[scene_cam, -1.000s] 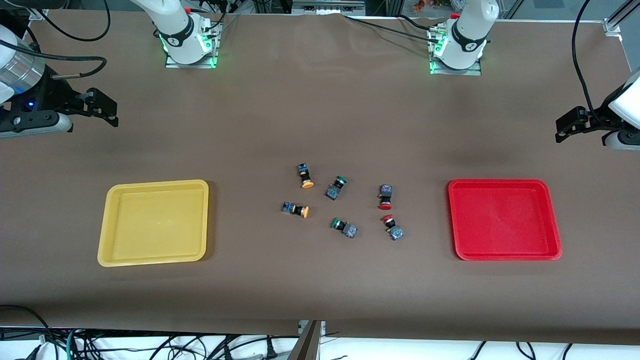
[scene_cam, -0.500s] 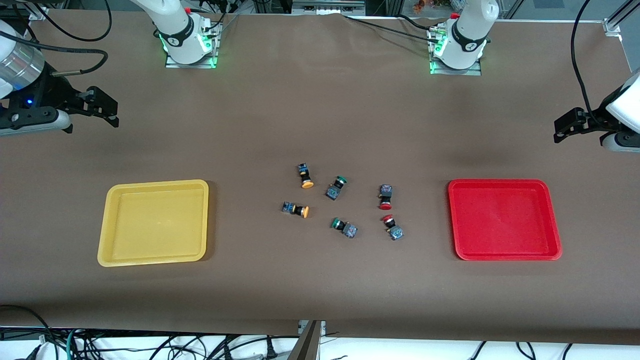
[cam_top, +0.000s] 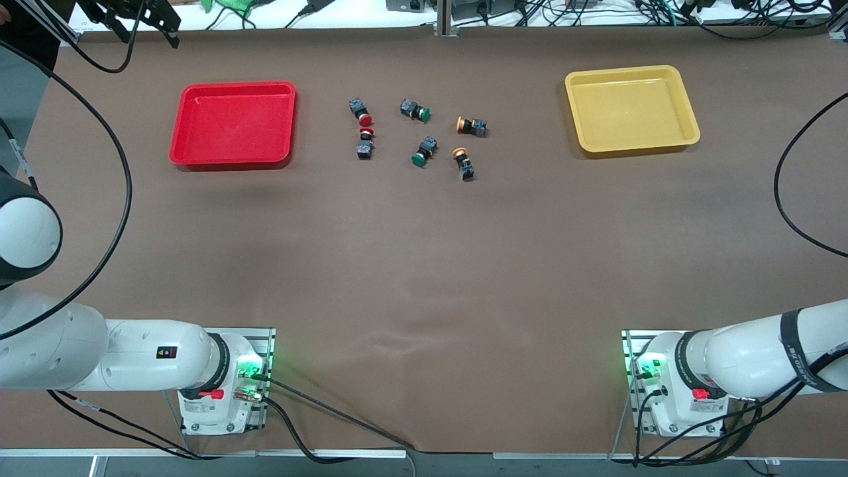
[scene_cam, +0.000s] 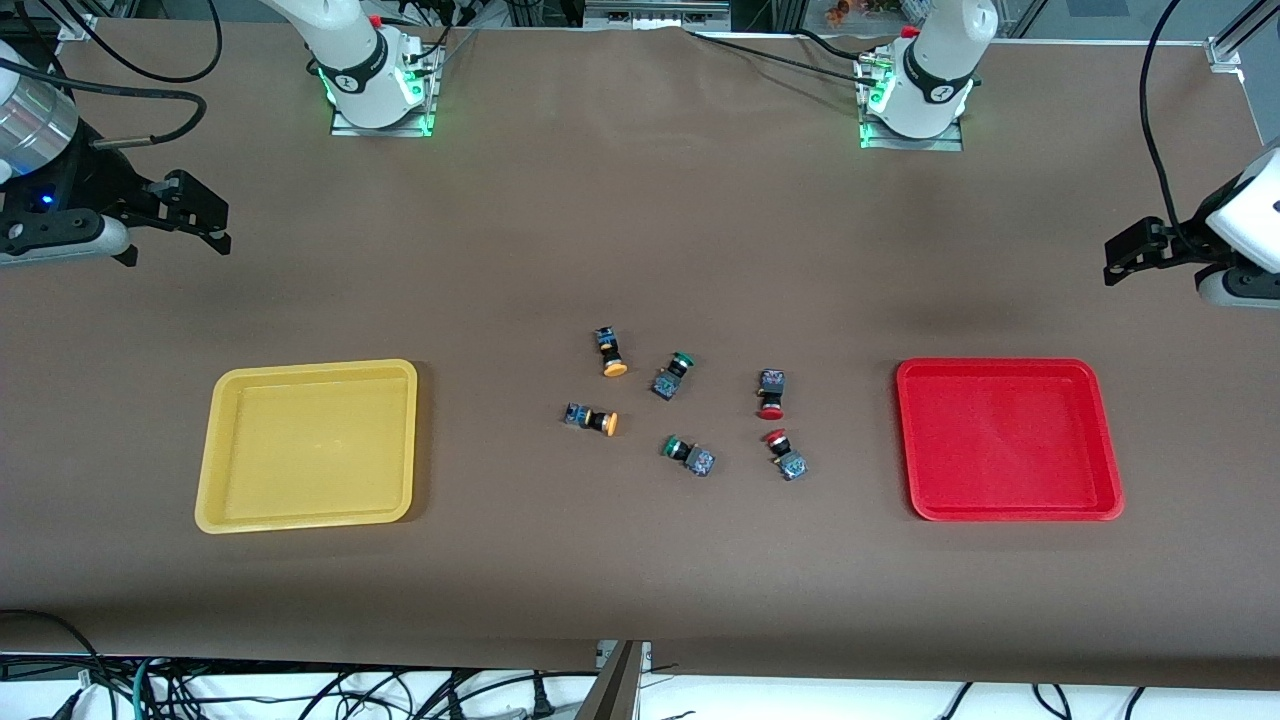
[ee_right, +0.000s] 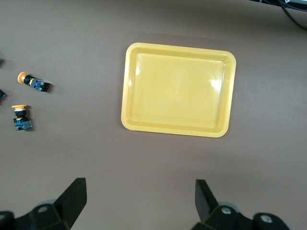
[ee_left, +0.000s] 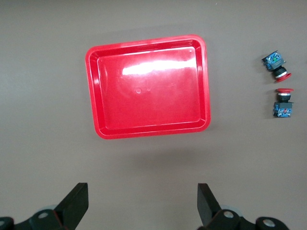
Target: Place red and yellow buttons in trays
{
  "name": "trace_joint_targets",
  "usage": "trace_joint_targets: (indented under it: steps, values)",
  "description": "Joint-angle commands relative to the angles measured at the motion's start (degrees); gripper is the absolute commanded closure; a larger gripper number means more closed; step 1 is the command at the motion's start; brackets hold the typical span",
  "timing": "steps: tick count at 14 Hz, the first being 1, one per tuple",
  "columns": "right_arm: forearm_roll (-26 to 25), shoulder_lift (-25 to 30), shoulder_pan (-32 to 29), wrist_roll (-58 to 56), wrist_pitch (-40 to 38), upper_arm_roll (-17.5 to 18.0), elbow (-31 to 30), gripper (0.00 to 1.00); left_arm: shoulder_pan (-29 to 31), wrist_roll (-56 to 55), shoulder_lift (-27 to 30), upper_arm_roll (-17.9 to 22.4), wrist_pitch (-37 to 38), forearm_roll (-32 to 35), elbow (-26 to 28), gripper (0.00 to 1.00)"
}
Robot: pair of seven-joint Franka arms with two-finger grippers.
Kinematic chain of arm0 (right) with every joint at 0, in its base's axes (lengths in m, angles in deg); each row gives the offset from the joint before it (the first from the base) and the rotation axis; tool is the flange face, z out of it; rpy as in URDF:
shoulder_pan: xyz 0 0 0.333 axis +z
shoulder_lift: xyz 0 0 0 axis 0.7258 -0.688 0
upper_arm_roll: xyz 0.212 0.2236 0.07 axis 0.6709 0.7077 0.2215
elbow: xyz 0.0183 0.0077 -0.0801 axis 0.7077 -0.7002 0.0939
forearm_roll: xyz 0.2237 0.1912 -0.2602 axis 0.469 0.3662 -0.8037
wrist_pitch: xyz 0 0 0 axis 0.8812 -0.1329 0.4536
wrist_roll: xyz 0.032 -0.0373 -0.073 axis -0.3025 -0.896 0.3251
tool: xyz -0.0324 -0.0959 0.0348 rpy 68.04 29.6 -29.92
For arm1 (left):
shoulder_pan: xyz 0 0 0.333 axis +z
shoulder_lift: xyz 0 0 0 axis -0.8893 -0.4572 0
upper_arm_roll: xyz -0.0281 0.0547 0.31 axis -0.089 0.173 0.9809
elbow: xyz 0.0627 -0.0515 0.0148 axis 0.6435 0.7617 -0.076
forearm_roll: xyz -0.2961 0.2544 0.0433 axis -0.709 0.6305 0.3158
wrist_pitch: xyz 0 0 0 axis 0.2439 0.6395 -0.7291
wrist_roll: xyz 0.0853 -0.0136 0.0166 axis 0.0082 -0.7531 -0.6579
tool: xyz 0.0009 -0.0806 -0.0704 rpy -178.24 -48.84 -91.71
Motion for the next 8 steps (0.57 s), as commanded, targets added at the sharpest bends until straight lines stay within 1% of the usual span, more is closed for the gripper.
trace_joint_targets:
  steps: [1, 3, 4, 6, 8]
  values:
    - [-0.06, -0.09, 0.01, -0.58, -1.26, 0.22, 1.38, 0.00, -0.66, 1.46, -3.76, 0.02, 2.85, -1.12, -1.63, 0.00]
    - [-0.06, 0.00, 0.27, -0.67, -3.53, 0.40, 1.38, 0.00, -0.84, 0.85, -6.05, -0.77, 3.48, -1.99, -1.10, 0.00]
    - [-0.06, -0.18, 0.27, -0.76, -4.85, 0.48, 1.38, 0.00, -1.01, 0.50, -7.97, -2.08, 2.87, -2.61, -1.45, 0.00]
    - [-0.24, -0.18, 0.71, -0.49, -5.48, 0.92, 1.38, 0.00, -1.37, -5.53, -11.75, -3.93, -3.69, -5.33, -1.10, 0.00]
    - [-0.24, -0.18, 0.89, -0.76, -5.39, 1.62, 1.46, 0.00, -2.16, -13.62, -16.15, -7.00, -10.02, -5.34, -1.37, 0.00]
